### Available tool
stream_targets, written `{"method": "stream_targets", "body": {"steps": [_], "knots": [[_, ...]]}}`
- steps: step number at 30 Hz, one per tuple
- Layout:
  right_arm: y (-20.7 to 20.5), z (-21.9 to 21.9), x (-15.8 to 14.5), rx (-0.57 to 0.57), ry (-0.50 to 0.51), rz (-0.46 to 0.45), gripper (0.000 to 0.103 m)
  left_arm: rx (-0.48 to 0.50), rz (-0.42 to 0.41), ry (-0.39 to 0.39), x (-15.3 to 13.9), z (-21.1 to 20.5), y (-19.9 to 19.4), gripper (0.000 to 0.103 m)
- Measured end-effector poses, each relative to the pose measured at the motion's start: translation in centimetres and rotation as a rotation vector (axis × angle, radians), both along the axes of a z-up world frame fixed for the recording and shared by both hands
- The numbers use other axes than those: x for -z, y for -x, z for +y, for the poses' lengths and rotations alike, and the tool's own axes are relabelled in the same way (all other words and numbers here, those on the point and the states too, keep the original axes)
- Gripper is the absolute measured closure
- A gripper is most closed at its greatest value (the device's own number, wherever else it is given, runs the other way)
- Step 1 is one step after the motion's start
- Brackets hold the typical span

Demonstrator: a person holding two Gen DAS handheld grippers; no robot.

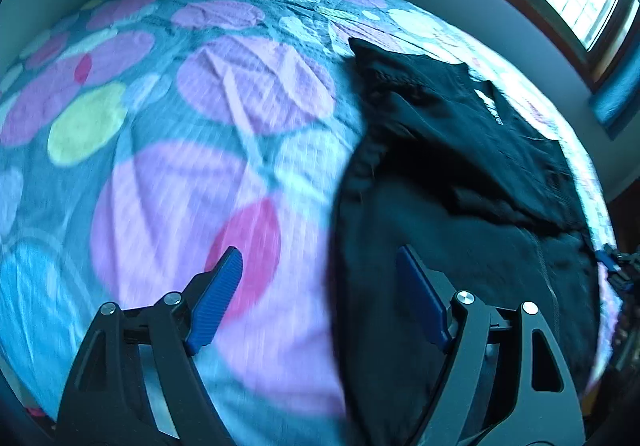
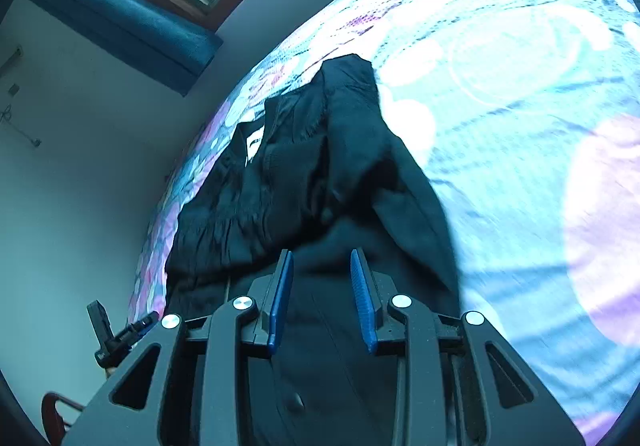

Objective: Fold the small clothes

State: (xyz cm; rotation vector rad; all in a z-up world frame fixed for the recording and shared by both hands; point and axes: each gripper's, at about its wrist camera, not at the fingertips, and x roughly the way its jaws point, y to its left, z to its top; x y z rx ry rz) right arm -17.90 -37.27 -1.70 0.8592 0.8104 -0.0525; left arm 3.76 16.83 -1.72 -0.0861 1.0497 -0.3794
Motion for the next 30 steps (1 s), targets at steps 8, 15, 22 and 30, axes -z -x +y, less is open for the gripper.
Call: {"method": "stream_targets", "body": {"steps": [8,15,22,30], "knots": [[7.9,0.0,1.7,-0.044,-0.143,0.016,0.072,0.127,0.077,0.078,1.0,1.1,8.6,0.024],[11.0,1.2,2.3,-0.109,-0.200,-0.011,0.059,0.269,0.098,0.097,1.3,-0.7,11.5,0.023],[12.1,2.9,1.6,-0.190,-0.183,-0.031,0.048,0.310,0.175,0.205,1.5,-1.1,12.5,0.023],[12.3,3.5,0.9,-0.218,-0.151,-0.030,0.048,0.268,0.274,0.359,2.3,0.1,12.5,0.024]]}}
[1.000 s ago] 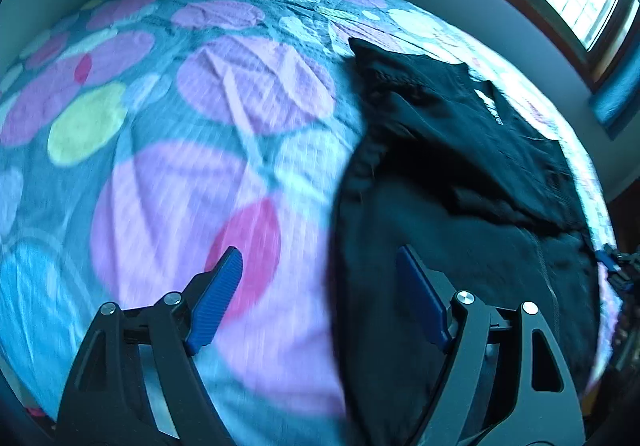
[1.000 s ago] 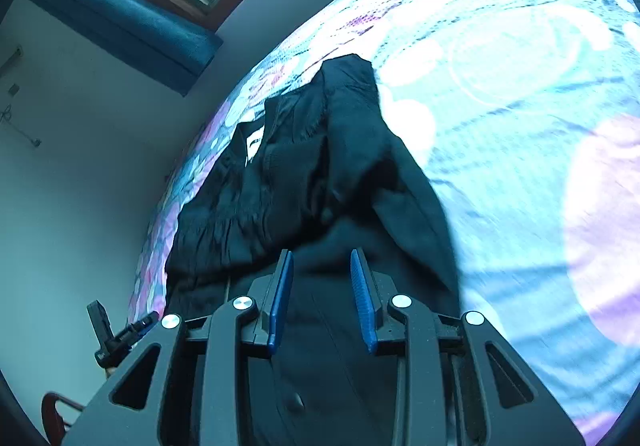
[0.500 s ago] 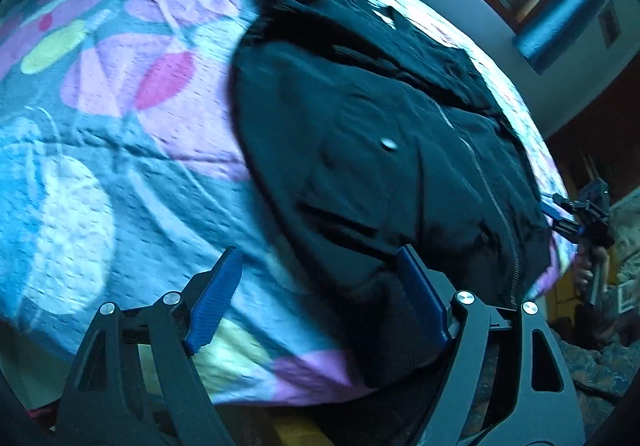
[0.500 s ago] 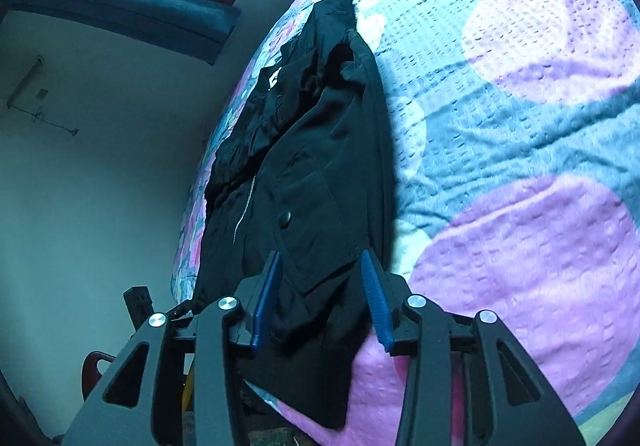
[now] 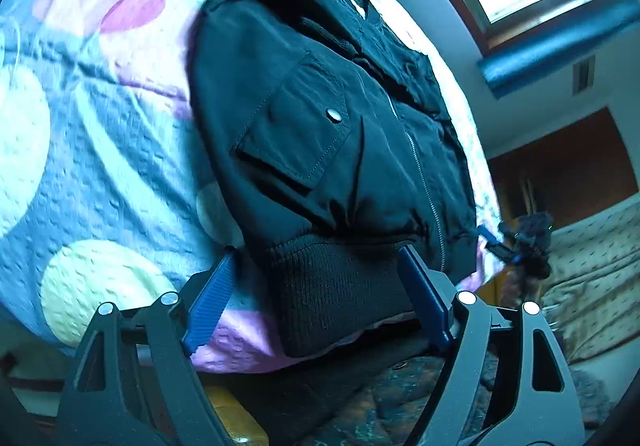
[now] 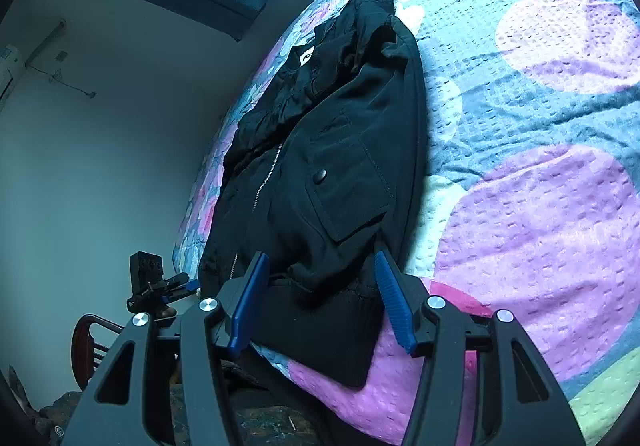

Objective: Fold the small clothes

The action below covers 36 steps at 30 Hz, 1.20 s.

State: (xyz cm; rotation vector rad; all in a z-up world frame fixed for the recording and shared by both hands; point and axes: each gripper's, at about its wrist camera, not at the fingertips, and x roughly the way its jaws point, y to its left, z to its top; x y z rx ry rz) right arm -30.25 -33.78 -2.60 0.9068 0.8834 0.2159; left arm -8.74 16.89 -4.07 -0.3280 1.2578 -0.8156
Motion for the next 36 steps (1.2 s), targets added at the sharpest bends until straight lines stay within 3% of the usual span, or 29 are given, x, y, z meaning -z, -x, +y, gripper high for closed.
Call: {"method": "stream_targets", "body": {"steps": [5,9,11,14,17,19,21,23,29,36], "knots": [[0.6,-0.1,-0.4,-0.006,0.096,0.084,0.047,0.034,-0.091,-0.087,-0.5,-1.8,0.8,0.024],[-0.1,1.9,1.6,-0.132,0.007,0.107,0.044,0.066,-0.160,-0.151,-0.7,-3.8,1.4,0.024],[-0.4,2.8,1.6,-0.155,0.006,0.075,0.042,0.086,-0.151,-0.141,-0.7,-4.0,1.6,0.029],[-0.5,3.3,1.7,-0.196,-0.036,0.073,0.044,0.095,-0.090,-0.062,-0.5,-3.7,1.4,0.035],[-0.4,3.3,2.1,-0.185,-0.034,0.076,0.060,0.082,-0.071,-0.052,0.1,-3.4,1.1,0.042],[-0.1,3.0,2.6,-0.169,-0.025,0.094,0.084,0.072,-0.070,-0.053,0.3,-3.1,0.9,0.051],[0.0,3.0,2.8,-0.171,-0.013,0.097,0.088,0.058,-0.086,-0.087,0.3,-3.0,1.0,0.074],[0.2,3.0,2.5,-0.176,-0.012,0.084,0.089,0.047,-0.094,-0.114,0.4,-3.0,0.9,0.086],[0.9,1.1,1.0,-0.139,-0.203,-0.035,0.092,0.003,-0.093,-0.059,-1.3,-2.4,0.3,0.093],[-2.7,-1.5,-2.4,-0.080,-0.343,-0.198,0.092,-0.037,-0.166,0.138,-7.6,-2.1,-3.6,0.092]]}}
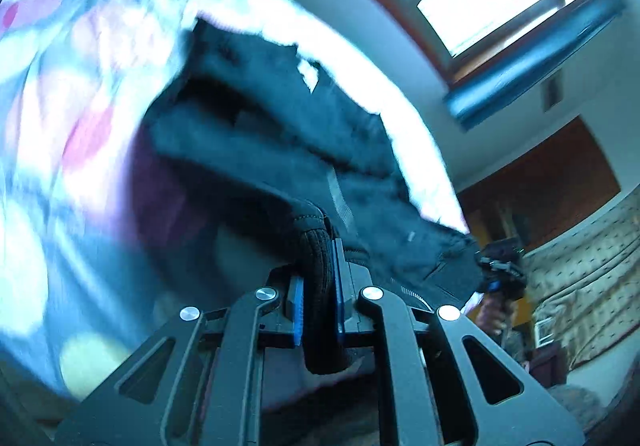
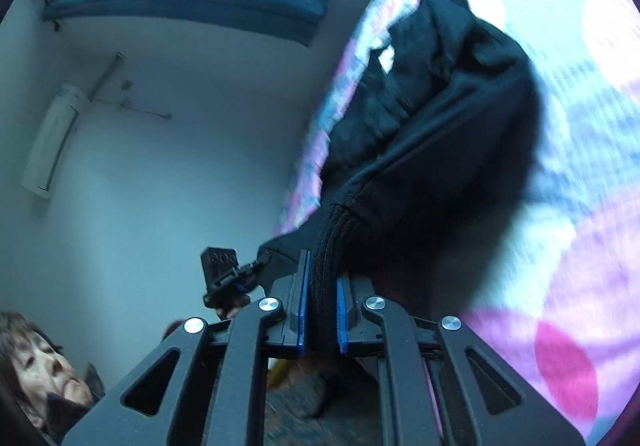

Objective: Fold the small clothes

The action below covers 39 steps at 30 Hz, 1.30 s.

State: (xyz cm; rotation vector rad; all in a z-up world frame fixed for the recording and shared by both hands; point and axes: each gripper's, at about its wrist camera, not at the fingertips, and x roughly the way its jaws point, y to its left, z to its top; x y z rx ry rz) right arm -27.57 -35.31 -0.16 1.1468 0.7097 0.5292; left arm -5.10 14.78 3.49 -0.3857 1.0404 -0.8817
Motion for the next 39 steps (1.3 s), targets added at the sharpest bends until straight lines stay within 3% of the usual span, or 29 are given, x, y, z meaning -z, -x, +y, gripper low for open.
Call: {"method": "stream_targets", "body": {"steps": [3,7,14,18,20,24,26,29,32,35,39], "knots": [[-4.1,-1.9,-1.0,0.036,-0.024,-0.045,0.092,-0.022,-0.031,0.051,-1.5,-1.3,-4.0,0.092],[-10.2,-3.8,0.0,0.092,-0.053,-0.028,0.092,-0.053,0.001,0.086,-0.7,-3.8,-9.9,0.092],[-19.7,-6.9,5.9,0.167,-0.093,0.150,0.092,-0.101,0.155,0.029,6.5,-7.4,-20.1,0.090],[-21.3,-7.7,9.0,0.200,-0.147,0.196,0.092,-0.070,0.189,0.017,8.6,-8.5,-22.5,0.086],[-20.8,-8.0,8.9,0.190,-0.179,0.175,0.088,-0.048,0.188,0.038,8.2,-8.3,-22.5,0.085],[-20.5,-8.5,7.7,0.158,-0.180,0.102,0.071,-0.016,0.165,0.083,6.0,-6.8,-21.8,0.070],[-20.2,-9.0,6.5,0.154,-0.134,0.053,0.069,0.016,0.116,0.076,4.8,-6.4,-21.2,0.066],[-19.5,-9.4,3.8,0.164,0.048,0.008,0.061,0.055,0.034,0.007,3.6,-6.4,-20.6,0.058],[-20.0,-9.7,2.3,0.161,0.206,-0.003,0.060,0.009,-0.104,-0.073,2.5,-5.8,-20.3,0.035],[-21.2,-9.3,1.5,0.127,0.308,-0.011,0.060,-0.023,-0.096,-0.012,2.2,-4.8,-21.2,0.035],[-23.5,-8.5,1.1,0.055,0.437,-0.007,0.060,0.046,-0.223,-0.226,2.6,-7.7,-20.7,0.034]]}}
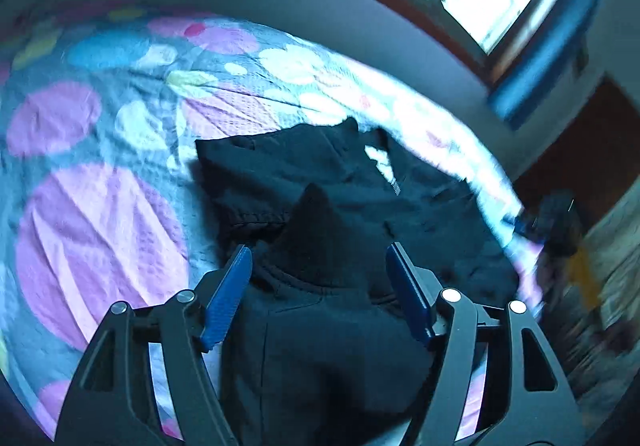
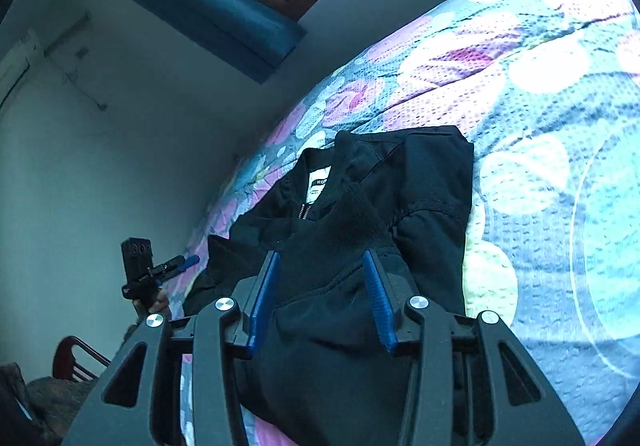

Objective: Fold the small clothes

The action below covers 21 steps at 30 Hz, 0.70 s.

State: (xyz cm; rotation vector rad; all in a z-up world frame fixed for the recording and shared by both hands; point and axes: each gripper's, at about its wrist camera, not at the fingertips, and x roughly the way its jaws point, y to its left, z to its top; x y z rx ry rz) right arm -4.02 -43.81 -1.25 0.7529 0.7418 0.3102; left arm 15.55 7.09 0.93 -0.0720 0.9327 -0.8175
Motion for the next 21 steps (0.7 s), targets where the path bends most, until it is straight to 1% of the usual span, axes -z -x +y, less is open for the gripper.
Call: {"method": "stream_targets", "body": {"steps": [1,3,4,6,9,10,13,15,16,17,18,19,20,21], "knots": [[-0.6,0.2,0.0,-0.017,0.028,0.005,0.060,0.025,-0.011,-0.037,0.3,-0.9,0.1,0.034],[-1.8,0.8,0.3,-0.043,0.069,0.013,0.060,0.060,-0.018,-0.076,0.8,-1.8,0.0,0.033],[-2.2,0.9,0.4,-0.057,0.092,0.020,0.060,0.071,-0.035,-0.110,1.0,-2.4,-0.1,0.033],[-3.0,1.2,0.6,-0.077,0.123,0.030,0.060,0.084,-0.056,-0.153,1.4,-3.0,-0.5,0.031],[-4.0,1.3,0.9,-0.096,0.171,0.060,0.059,0.076,-0.042,-0.190,2.0,-3.4,-1.6,0.030],[-4.4,1.4,1.2,-0.100,0.180,0.071,0.059,0.074,-0.040,-0.189,2.1,-3.4,-1.9,0.030],[-5.1,1.4,1.9,-0.109,0.165,0.077,0.058,0.091,-0.003,-0.158,2.4,-3.8,-2.7,0.030],[-5.1,1.5,2.1,-0.116,0.165,0.075,0.058,0.117,0.003,-0.163,2.6,-4.5,-2.8,0.030],[-5.1,1.6,2.2,-0.119,0.174,0.074,0.059,0.133,-0.004,-0.172,2.5,-4.9,-2.6,0.030],[-5.2,1.8,2.1,-0.117,0.190,0.074,0.061,0.140,-0.015,-0.185,2.4,-5.2,-2.4,0.032],[-5.1,2.0,2.0,-0.118,0.212,0.073,0.066,0.141,-0.028,-0.200,2.2,-5.5,-2.2,0.039],[-5.0,2.2,1.9,-0.117,0.239,0.073,0.075,0.129,-0.050,-0.234,2.2,-6.0,-2.0,0.043],[-5.0,2.3,1.8,-0.114,0.263,0.079,0.079,0.121,-0.066,-0.263,2.4,-6.3,-1.9,0.052],[-5.0,2.4,1.8,-0.106,0.289,0.091,0.088,0.110,-0.078,-0.297,2.6,-6.6,-1.9,0.059]]}}
